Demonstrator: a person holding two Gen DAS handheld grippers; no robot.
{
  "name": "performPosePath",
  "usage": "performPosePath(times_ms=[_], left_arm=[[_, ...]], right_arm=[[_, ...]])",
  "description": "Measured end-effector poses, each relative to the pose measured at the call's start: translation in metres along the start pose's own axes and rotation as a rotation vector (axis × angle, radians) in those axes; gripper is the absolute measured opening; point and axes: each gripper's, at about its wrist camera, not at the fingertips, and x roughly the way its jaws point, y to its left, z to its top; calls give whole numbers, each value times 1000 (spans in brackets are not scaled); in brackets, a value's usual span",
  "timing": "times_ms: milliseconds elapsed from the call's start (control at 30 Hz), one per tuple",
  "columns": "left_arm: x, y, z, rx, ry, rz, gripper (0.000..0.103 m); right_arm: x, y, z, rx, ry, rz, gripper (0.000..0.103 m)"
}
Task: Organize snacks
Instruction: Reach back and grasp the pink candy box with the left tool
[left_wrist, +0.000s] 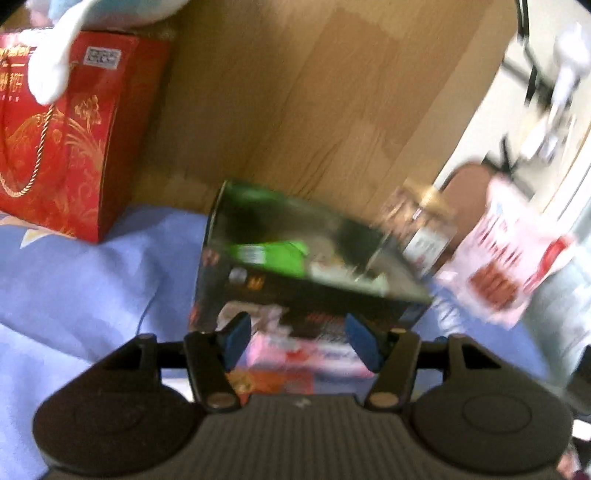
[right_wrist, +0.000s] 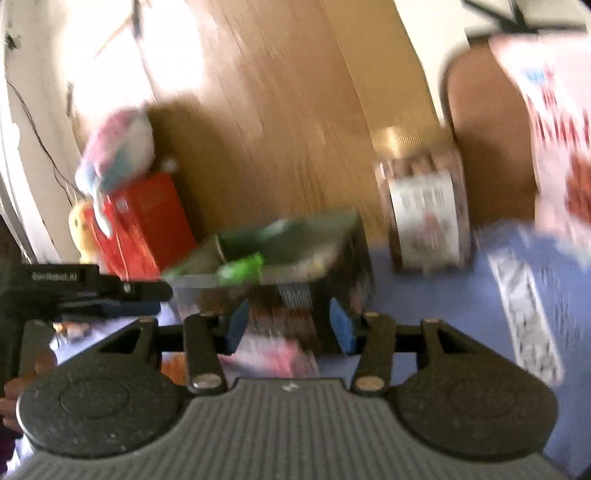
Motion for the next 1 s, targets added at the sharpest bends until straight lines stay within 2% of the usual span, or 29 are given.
performPosePath(times_ms=[67,167,233,300,333,400,500,633,700,767,867,967,1000], left_arm=[[12,-4,-3,16,30,37,60],[28,-5,-5,33,50,82,73],[41,-6,-4,40,72,89,73],[55,-4,-4,23,102,77,67],[58,-4,-5,8,115,50,67],[57,-13,-6,27,105,66,64],[39,-22,-10,46,76,54,56],[-13,-34,-15,65,-11,-5,56],[-38,-39,-25,83,-38,-26,56],[-57,-39,-42,89,-21,-36,57],[-67,-38,-74,83,46,-26,59],[-73,-31,-105,61,124,-19,59],[-77,-31,-113,70,122,-16,59]], right_arm=[[9,0,-9,12,50,-8,49],[21,0,-10,32,99,17,49],[30,2,-10,28,128,21,49],[36,6,-9,22,144,38,49],[39,9,-9,12,151,54,46],[41,16,-10,-17,158,35,39],[29,23,-11,-55,108,-6,37],[-16,38,-11,-132,-5,1,37],[-41,49,-17,-184,-32,13,37],[-63,56,-29,-205,-20,37,37],[-81,69,-55,-202,64,74,37],[-87,79,-78,-228,127,68,37],[-87,81,-84,-224,149,65,38]])
